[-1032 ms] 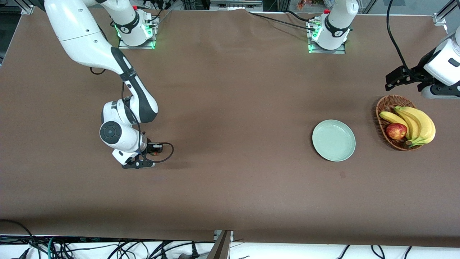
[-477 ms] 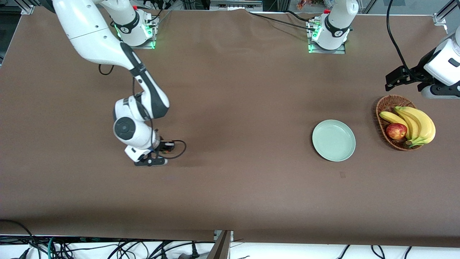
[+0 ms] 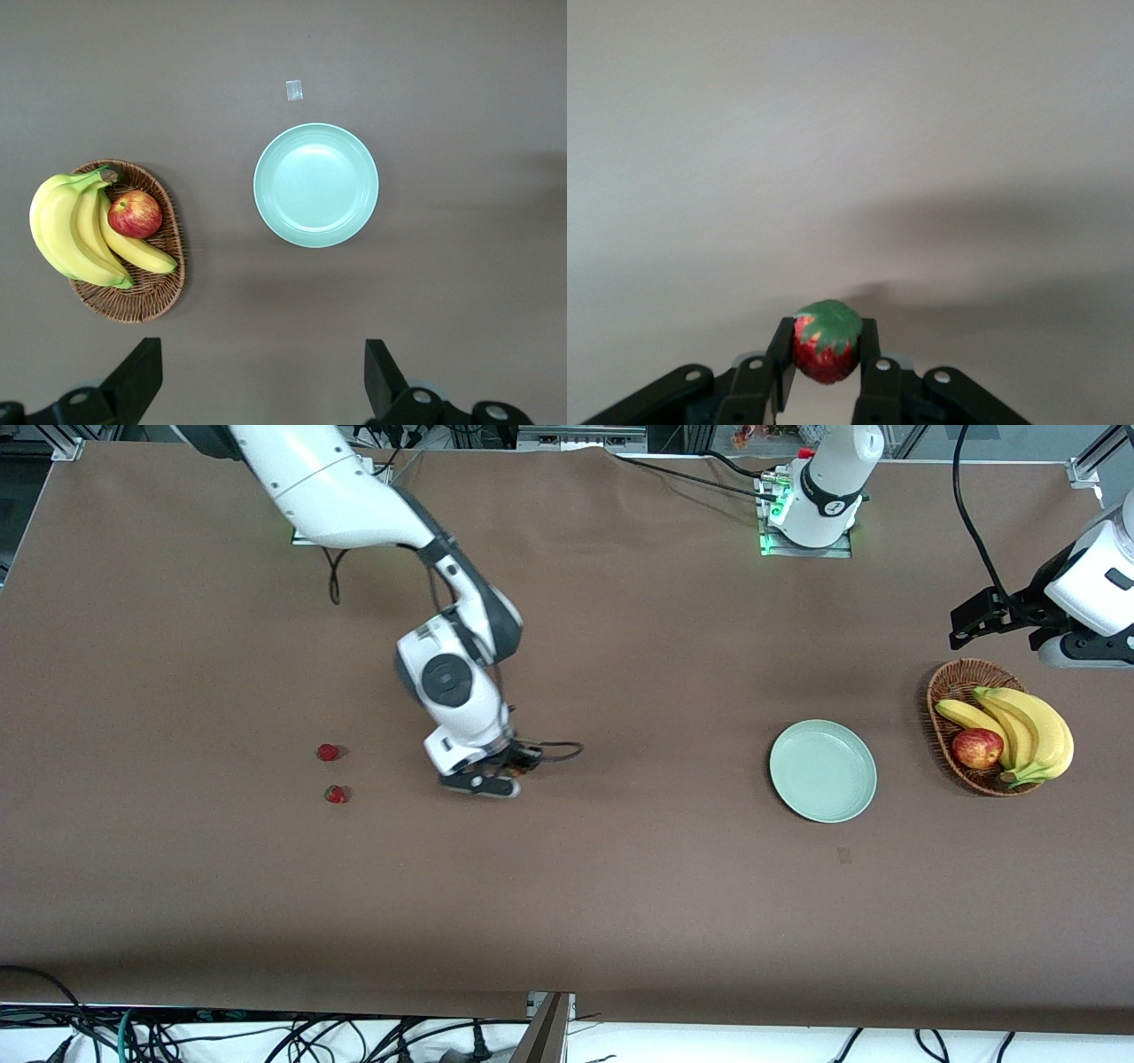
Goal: Collect all strawberries into plate
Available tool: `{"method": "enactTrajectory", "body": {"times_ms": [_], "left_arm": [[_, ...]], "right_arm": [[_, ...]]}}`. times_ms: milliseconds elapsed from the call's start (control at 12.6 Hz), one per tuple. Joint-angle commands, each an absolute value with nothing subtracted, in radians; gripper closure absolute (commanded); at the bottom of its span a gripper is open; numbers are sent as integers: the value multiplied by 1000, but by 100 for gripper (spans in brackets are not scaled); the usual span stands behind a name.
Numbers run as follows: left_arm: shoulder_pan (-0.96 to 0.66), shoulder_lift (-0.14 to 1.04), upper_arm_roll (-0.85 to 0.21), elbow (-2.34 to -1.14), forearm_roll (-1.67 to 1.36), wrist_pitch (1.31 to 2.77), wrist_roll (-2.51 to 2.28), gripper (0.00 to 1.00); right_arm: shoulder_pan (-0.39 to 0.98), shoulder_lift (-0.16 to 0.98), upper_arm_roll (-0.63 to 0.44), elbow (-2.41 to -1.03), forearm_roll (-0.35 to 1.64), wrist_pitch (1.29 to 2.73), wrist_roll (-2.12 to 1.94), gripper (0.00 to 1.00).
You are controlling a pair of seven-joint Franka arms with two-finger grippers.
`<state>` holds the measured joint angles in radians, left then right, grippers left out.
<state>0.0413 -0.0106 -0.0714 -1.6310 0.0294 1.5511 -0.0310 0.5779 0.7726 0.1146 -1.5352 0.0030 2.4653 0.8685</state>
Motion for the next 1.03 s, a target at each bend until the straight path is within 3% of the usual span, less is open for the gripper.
{"method": "enactTrajectory", "body": {"times_ms": [0, 397, 635, 715, 794, 953], "left_arm": [[44, -21, -72, -1628, 0, 1531, -34, 0], [41, -21, -72, -1626, 0, 1528, -35, 0], [38, -17, -72, -1628, -28, 1519, -35, 0], [38, -15, -71, -1628, -29, 1513, -35, 0], [38, -11, -72, -1628, -29, 1503, -35, 0], [38, -11, -71, -1626, -29, 1491, -32, 0]], "right_arm": [[676, 850, 103, -1433, 14, 2522, 1007, 85], [810, 942, 101, -1365, 12, 2681, 1143, 85], [845, 979, 101, -1321, 12, 2691, 1167, 84], [848, 982, 101, -1318, 12, 2695, 1167, 72], [850, 980, 100, -1318, 2, 2695, 1164, 1], [836, 963, 91, -1315, 2, 2688, 1147, 0]]}}
